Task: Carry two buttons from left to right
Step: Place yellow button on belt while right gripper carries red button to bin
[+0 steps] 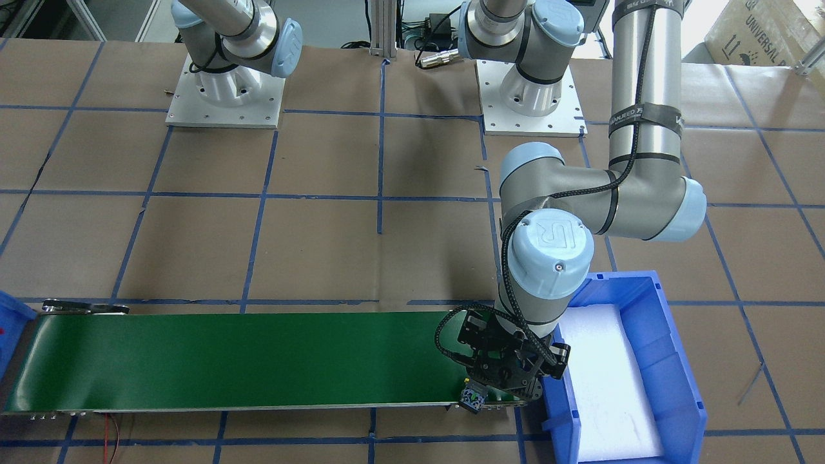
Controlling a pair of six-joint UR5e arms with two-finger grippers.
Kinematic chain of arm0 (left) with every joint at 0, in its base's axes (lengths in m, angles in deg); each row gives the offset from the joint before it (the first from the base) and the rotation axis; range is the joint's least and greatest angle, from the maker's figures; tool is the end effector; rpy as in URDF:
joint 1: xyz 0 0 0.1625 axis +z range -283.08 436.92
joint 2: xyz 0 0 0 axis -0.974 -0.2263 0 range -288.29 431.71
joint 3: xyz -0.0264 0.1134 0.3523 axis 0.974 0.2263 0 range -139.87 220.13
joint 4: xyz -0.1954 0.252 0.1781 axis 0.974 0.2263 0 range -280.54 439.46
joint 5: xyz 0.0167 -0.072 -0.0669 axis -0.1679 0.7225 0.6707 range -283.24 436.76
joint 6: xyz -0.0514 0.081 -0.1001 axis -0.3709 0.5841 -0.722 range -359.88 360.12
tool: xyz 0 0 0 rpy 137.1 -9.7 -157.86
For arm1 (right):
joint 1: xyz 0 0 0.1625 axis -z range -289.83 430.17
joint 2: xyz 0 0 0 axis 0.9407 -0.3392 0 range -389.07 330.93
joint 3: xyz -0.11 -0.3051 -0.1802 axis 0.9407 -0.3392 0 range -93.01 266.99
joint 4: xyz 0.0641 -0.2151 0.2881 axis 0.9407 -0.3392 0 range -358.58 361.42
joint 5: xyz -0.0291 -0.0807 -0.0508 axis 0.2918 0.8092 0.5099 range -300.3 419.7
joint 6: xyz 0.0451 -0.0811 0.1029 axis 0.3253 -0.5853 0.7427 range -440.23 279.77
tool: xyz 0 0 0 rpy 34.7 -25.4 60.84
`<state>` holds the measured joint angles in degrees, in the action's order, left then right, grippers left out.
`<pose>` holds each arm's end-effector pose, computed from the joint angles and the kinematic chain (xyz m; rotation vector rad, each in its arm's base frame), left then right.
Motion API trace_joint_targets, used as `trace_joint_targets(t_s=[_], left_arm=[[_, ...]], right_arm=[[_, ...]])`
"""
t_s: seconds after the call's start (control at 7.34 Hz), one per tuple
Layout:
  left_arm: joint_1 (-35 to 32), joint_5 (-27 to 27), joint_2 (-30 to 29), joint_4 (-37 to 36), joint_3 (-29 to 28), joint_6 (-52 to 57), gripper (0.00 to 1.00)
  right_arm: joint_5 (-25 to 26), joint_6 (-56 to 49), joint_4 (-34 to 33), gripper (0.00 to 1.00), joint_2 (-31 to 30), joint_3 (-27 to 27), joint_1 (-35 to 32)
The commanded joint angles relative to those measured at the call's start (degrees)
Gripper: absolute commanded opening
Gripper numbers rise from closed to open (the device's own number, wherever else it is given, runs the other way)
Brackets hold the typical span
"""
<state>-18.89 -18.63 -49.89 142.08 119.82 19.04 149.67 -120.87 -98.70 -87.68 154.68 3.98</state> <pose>-0.1830 -0.6096 0.2283 0.6420 2.9641 -0.1441 -0.1328 -0.6313 0.2889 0.4583 -3.0986 0.0245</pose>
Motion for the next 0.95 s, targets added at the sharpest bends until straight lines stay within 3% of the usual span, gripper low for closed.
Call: trace_joint_targets(t_s=[0.0,0.41,0.82], left_arm=[[0.1,-1.3,0.7,5.5,-3.2,0.0,1.0],[2.5,-0.8,2.0,15.6,-9.5,-0.2,1.0],[3.0,0.6,4.3,19.8,-10.3,-0.1,1.0]], right_arm=[[-0.1,-7.9,0.1,0.07,0.5,-1.3,8.5],[-0.1,-8.9,0.0,0.07,5.0,-4.9,10.6],[-0.4,-8.8,-4.5,0.07,9.2,-5.0,10.6]])
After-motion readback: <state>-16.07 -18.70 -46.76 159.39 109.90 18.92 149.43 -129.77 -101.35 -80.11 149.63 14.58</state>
